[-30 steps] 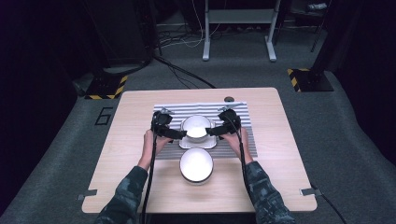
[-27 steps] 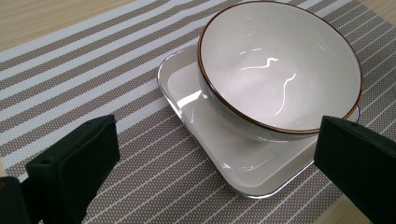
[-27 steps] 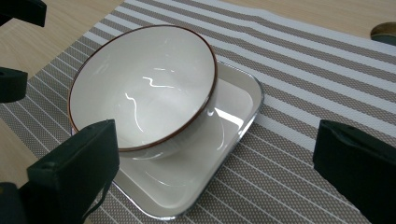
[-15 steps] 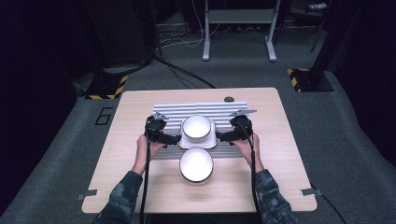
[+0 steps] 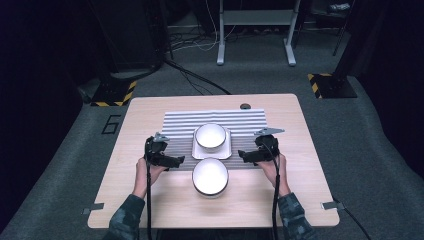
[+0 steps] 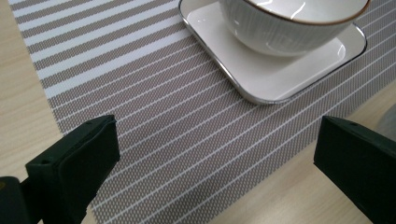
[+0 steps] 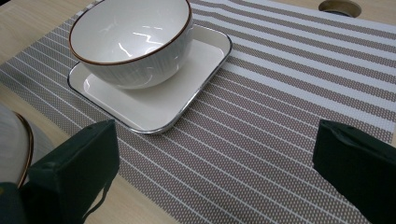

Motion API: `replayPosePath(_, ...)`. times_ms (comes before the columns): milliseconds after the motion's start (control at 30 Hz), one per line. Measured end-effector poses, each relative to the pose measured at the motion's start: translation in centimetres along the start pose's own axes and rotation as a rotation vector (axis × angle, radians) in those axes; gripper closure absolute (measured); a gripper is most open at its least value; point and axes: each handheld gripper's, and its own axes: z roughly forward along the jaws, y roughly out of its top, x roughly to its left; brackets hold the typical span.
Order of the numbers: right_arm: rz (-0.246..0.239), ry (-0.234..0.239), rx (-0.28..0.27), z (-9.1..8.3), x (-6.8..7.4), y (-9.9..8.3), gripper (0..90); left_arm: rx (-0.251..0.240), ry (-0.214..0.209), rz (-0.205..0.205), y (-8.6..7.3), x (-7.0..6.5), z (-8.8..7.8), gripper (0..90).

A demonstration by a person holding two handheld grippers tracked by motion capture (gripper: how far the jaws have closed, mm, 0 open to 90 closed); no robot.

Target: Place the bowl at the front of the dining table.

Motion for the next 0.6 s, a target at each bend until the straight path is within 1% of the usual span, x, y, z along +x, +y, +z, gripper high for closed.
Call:
replayPosePath(100,0.002,-0.014,0.004,-0.4,0.0,-0.7,0.0,-0.003,0.004,0.012,-0.6,0.0,-0.5,0.0)
replayPosePath(200,-0.006,-0.032,0.002,-0.9,0.0,-1.5,0.0,-0.017,0.008,0.016,-1.3,0.0,-0.9,0.0)
replayPosePath(333,-0.003,-0.048,0.010,-1.4,-0.3,-2.7,0.0,-0.021,0.009,0.021,-2.3,-0.1,-1.4,0.1)
replayPosePath(400,0.004,-0.051,0.005,-1.8,-0.5,-3.4,0.1,-0.022,-0.005,0.005,-2.8,0.0,-1.6,0.1)
replayPosePath(433,0.006,-0.053,0.003,-1.9,-0.6,-3.6,0.1,-0.021,-0.008,-0.012,-3.1,0.0,-1.6,0.1)
replayPosePath(567,0.006,-0.059,0.012,-2.6,-1.0,-4.7,0.3,-0.022,-0.003,-0.026,-4.1,0.0,-1.9,0.2)
replayPosePath(600,0.006,-0.063,0.014,-2.7,-1.0,-5.0,0.3,-0.027,0.000,-0.036,-4.4,0.0,-1.9,0.2)
